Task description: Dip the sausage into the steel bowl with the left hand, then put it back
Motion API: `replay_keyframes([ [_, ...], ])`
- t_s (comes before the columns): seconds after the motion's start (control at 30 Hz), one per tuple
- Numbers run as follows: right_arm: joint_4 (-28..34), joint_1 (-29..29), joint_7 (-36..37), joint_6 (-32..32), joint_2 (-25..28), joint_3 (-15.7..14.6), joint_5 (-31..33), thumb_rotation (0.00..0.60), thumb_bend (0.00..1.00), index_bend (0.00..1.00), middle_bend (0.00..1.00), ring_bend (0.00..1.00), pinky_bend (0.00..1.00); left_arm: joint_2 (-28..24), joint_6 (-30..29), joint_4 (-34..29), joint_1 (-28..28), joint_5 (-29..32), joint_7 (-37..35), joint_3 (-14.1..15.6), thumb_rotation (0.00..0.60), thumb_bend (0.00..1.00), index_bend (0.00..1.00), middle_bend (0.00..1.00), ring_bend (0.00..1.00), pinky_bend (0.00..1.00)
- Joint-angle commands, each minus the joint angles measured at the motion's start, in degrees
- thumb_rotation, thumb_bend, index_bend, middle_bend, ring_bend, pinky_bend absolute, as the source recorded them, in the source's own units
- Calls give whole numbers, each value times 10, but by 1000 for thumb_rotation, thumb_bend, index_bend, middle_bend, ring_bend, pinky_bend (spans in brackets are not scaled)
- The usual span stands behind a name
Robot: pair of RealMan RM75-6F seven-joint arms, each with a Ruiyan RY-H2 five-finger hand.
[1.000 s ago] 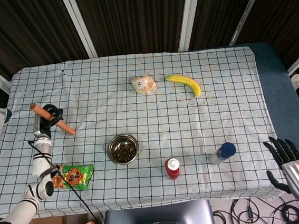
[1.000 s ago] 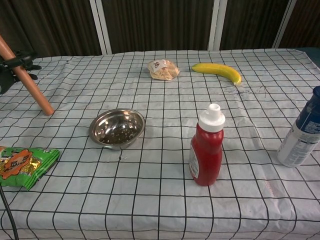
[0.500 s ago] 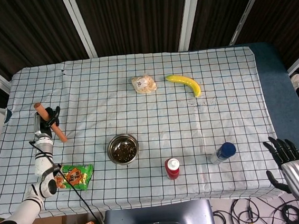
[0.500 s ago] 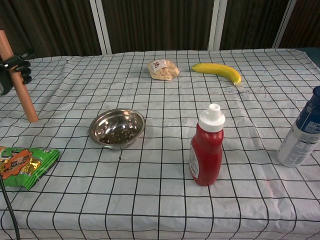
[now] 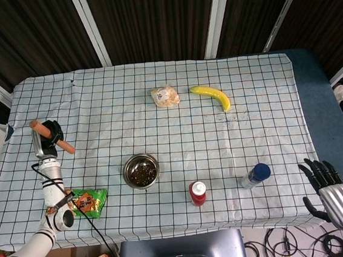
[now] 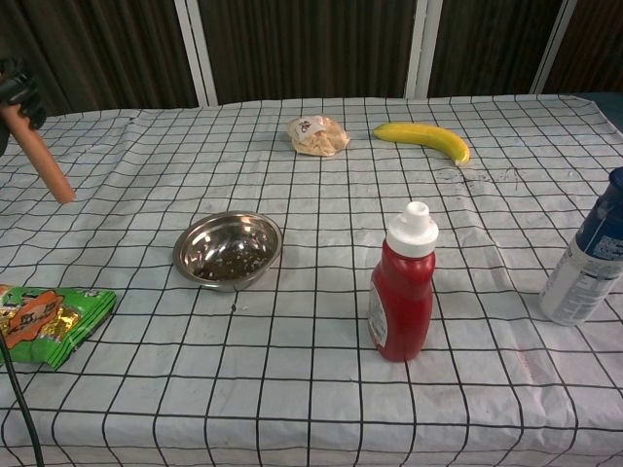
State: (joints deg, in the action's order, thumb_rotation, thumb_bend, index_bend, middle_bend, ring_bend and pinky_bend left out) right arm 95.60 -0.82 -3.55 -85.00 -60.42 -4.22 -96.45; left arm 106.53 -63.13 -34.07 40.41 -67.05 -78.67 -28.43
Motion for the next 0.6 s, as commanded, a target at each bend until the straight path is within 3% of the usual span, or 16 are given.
replay_keyframes([
  [0.03, 1, -1, -1, 3, -1, -1, -1, 600, 381, 0, 0, 0, 0, -18, -71, -108, -26, -35, 39, 19, 600, 985, 1000, 1000, 985, 1000],
  [0.3, 4, -5, 5, 8, 1, -4, -6, 600, 381, 0, 0, 0, 0, -72, -106, -343, -52, -76, 133, 49, 600, 995, 1000, 1000, 971, 1000],
  [0.6, 2, 2, 33, -18, 11, -5, -16, 600, 382, 0, 0, 0, 0, -39, -97, -385, -22, -96, 202, 61, 600, 991, 1000, 1000, 957, 1000],
])
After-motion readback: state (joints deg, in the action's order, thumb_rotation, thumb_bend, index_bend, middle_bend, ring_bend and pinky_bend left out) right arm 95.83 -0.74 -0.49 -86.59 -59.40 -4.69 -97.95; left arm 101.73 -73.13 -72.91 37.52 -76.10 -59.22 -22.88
